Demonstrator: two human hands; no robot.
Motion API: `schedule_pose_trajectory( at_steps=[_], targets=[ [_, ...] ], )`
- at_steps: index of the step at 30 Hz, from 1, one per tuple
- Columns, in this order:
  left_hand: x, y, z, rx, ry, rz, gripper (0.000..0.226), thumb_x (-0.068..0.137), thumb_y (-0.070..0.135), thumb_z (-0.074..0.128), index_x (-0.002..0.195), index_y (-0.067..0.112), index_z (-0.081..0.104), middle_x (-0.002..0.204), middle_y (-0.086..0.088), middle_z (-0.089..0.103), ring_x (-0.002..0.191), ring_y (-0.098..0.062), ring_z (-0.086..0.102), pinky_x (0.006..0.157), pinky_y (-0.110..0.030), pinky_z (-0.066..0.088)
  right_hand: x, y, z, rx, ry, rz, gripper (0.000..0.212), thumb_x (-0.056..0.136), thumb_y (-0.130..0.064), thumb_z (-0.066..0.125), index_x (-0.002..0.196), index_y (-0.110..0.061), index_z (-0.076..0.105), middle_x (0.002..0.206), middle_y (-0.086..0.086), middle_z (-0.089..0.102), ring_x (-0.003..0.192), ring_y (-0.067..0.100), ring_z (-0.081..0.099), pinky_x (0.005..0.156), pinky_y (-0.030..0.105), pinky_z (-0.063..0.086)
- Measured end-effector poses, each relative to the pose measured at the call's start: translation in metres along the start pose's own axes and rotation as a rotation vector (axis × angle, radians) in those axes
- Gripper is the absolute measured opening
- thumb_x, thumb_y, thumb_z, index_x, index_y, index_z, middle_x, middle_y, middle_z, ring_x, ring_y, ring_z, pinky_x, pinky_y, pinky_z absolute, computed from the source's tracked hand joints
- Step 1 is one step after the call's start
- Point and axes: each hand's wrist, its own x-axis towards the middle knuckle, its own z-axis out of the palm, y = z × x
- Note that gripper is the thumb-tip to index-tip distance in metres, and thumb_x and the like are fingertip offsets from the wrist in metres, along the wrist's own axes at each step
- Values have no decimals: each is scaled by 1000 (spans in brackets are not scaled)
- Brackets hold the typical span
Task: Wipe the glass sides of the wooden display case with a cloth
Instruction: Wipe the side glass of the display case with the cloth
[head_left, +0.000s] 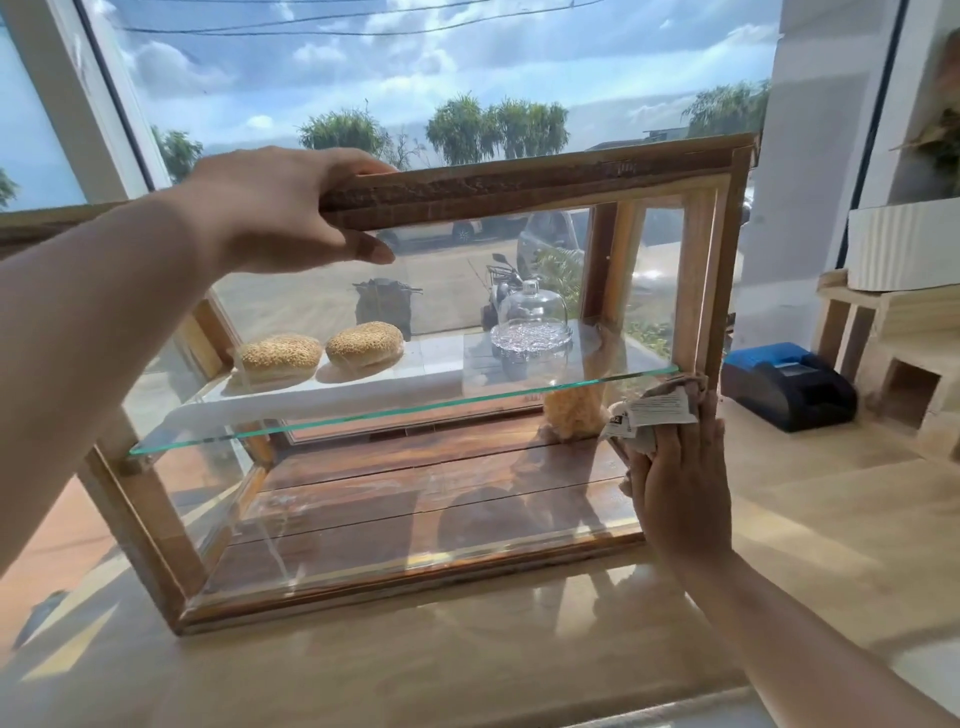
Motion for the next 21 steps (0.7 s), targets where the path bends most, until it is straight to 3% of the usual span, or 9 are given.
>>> schedule_pose_trajectory(
  at_steps=[3, 8, 11, 14, 16, 17, 19, 21],
  targets=[
    [-1, 1, 0, 1, -6, -6, 70, 72, 79, 57, 134, 63, 29, 123, 17, 60, 109, -20, 54, 82, -36, 46, -2, -1, -7, -22, -78, -7, 57, 100, -18, 57, 149, 2, 34, 160, 25, 21, 150, 40, 13, 118, 57, 26],
    [-2, 4, -1, -7, -11, -14, 69, 75, 75, 60, 136, 62, 30, 125, 14, 61, 108, -22, 55, 80, -35, 47, -31, 6, -13, -79, -209, -27, 64, 98, -26, 43, 155, 0, 25, 162, 22, 16, 151, 38, 11, 117, 55, 29],
    [-4, 5, -2, -15, -13, -19, 68, 75, 75, 60, 135, 62, 31, 127, 16, 60, 113, -22, 54, 85, -38, 48, -53, 5, -19, -110, -233, -83, 61, 91, -15, 53, 149, -5, 37, 159, 21, 25, 146, 41, 25, 115, 49, 34],
    [-3, 4, -3, -30, -23, -22, 69, 74, 76, 60, 135, 63, 30, 128, 18, 59, 115, -21, 54, 88, -39, 48, -59, 4, -25, -89, -260, -8, 63, 68, -8, 85, 125, -11, 58, 134, 17, 46, 114, 37, 51, 83, 45, 57],
    [-3, 3, -2, -34, -21, -17, 69, 74, 76, 61, 134, 63, 30, 127, 19, 59, 114, -21, 54, 88, -39, 48, -59, 1, -25, -64, -297, -27, 68, 56, -3, 92, 111, -14, 55, 118, 14, 47, 98, 31, 52, 61, 38, 59],
    [-2, 3, -2, -39, -21, -16, 68, 74, 76, 61, 134, 63, 31, 126, 20, 59, 113, -20, 54, 88, -39, 48, -58, -1, -22, -51, -308, -74, 70, 53, 0, 93, 107, -15, 51, 116, 14, 46, 96, 30, 51, 58, 37, 58],
    [-2, 3, -2, -45, -17, -15, 68, 73, 75, 62, 133, 63, 32, 125, 21, 60, 113, -19, 55, 86, -37, 47, -51, -4, -17, 5, -299, -143, 75, 53, -2, 93, 112, -15, 49, 123, 15, 44, 102, 34, 53, 66, 43, 60],
    [-2, 2, -1, -38, -7, -15, 70, 72, 77, 62, 134, 62, 32, 125, 21, 60, 114, -19, 55, 83, -35, 46, -23, -15, -16, 49, -189, -169, 70, 66, -7, 88, 124, -14, 50, 131, 17, 44, 111, 41, 54, 87, 50, 54]
  ],
)
